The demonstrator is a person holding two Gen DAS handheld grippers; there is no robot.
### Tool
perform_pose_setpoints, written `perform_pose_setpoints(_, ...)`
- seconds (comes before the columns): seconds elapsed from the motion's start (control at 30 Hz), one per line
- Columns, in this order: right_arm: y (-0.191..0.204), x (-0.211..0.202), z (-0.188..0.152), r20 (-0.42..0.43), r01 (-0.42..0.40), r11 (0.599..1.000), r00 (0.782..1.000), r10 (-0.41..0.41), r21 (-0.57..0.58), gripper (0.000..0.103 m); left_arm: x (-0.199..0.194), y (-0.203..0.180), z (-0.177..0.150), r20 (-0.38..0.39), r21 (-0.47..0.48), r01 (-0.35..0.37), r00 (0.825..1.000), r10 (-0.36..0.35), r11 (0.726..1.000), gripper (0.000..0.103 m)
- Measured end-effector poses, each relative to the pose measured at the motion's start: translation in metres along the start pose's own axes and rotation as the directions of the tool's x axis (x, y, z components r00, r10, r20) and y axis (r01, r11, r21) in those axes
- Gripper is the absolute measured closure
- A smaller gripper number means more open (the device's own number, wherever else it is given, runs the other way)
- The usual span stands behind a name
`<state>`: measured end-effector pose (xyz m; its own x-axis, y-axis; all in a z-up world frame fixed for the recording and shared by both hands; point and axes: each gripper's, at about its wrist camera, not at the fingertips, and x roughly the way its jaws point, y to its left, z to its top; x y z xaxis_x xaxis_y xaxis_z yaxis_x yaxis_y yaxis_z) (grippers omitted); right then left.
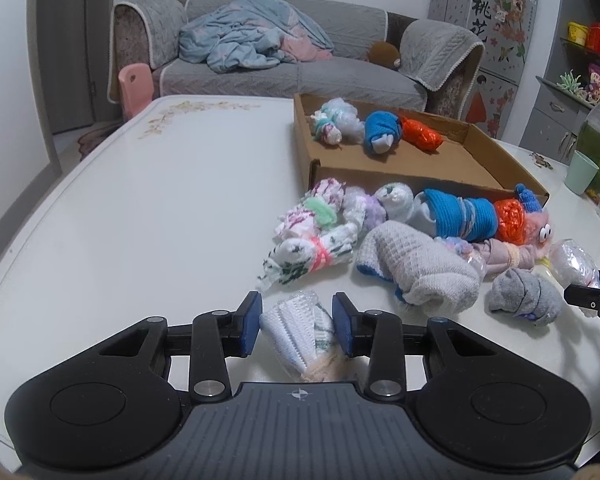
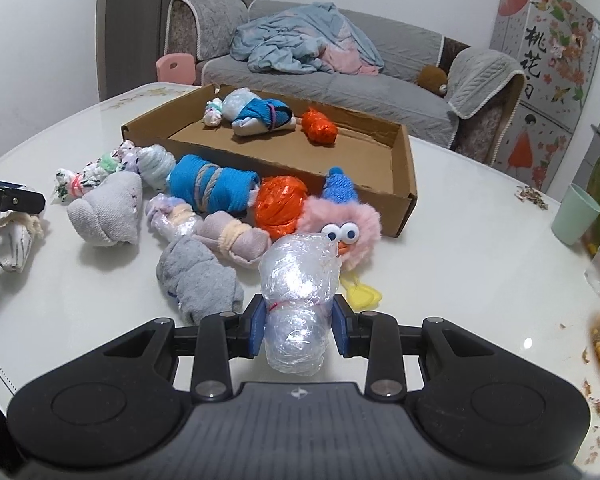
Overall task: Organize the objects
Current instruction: 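Lift the white striped bundle with the left tool while the right grasps the plastic-wrapped bundle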
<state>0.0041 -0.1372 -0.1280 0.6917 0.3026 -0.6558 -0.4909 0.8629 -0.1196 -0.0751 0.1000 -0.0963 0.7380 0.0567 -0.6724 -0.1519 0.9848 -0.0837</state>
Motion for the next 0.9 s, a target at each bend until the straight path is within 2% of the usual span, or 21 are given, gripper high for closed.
perform_pose_setpoints(0.13, 0.004, 0.003, -0.004, -0.009, 0.01, 1.0, 1.0, -0.01, -0.005, 0.072, 0.003, 0.003, -0.005, -0.008, -0.02, 0.003, 1.0, -0.004, 1.0, 0.048)
perform_pose_setpoints(0.17, 0.005, 0.004, -0.005, -0.011, 0.019, 1.0, 1.0, -0.019, -0.013, 0.072, 0.003, 0.004, -0.005, -0.011, -0.028, -0.002, 1.0, 0.002, 1.0, 0.032)
perform_pose_setpoints(0.2, 0.007, 0.004, -0.005, -0.012, 0.024, 1.0, 1.0, -0.024, -0.02, 0.072, 0.002, 0.005, -0.006, -0.009, -0.038, -0.007, 1.0, 0.006, 0.999, 0.025)
perform_pose_setpoints(0.37, 0.014, 0.007, -0.009, -0.025, 0.04, 0.998, 0.999, -0.041, -0.043, 0.072, -0.004, 0.001, -0.016, -0.028, -0.054, -0.029, 0.999, 0.027, 0.998, 0.022)
perform_pose_setpoints(0.57, 0.021, 0.008, -0.012, -0.027, 0.04, 0.998, 0.999, -0.041, -0.055, 0.072, -0.003, -0.012, -0.029, -0.041, -0.017, -0.053, 0.998, 0.053, 0.998, 0.019)
perform_pose_setpoints(0.67, 0.022, 0.007, -0.013, -0.025, 0.036, 0.998, 0.999, -0.037, -0.055, 0.072, -0.003, -0.021, -0.035, -0.029, 0.031, -0.078, 0.996, 0.079, 0.996, 0.02)
perform_pose_setpoints(0.73, 0.022, 0.007, -0.013, -0.027, 0.033, 0.998, 0.999, -0.034, -0.052, 0.072, -0.006, -0.025, -0.039, -0.003, 0.053, -0.091, 0.996, 0.092, 0.994, 0.029)
perform_pose_setpoints(0.8, 0.023, 0.007, -0.013, -0.026, 0.033, 0.998, 0.999, -0.035, -0.051, 0.072, -0.009, -0.029, -0.04, 0.012, 0.066, -0.072, 0.997, 0.072, 0.995, 0.057)
perform_pose_setpoints(0.9, 0.023, 0.006, -0.014, -0.02, 0.029, 0.998, 0.999, -0.03, -0.047, 0.072, -0.011, -0.032, -0.039, 0.007, 0.081, -0.047, 0.999, 0.047, 0.996, 0.061)
